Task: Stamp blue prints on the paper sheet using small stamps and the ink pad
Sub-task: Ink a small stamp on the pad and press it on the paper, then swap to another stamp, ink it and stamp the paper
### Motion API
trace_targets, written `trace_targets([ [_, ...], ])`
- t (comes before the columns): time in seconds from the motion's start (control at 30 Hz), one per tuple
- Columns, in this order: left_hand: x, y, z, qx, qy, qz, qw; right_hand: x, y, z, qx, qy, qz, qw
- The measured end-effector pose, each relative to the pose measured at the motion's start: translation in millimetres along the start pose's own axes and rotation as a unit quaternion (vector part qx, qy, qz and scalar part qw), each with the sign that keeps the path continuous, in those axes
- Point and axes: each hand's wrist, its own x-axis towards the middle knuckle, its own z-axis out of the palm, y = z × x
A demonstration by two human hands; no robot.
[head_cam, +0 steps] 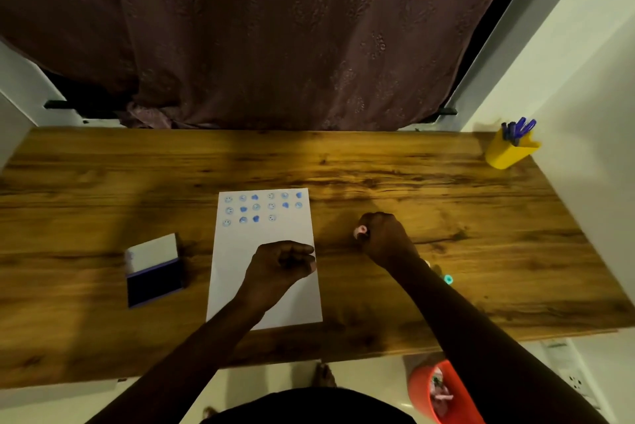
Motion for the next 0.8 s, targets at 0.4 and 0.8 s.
trace_targets([
  [0.4, 12, -1, 11, 0.015, -0.009, 0.009, 1.0, -7, 12, -28, -0.033, -0.004, 0.032, 0.999],
  [0.8, 16, 2, 26, 0.031, -0.041, 0.007, 0.999, -70, 72, -56, -0.226, -0.018, 0.068, 0.972],
])
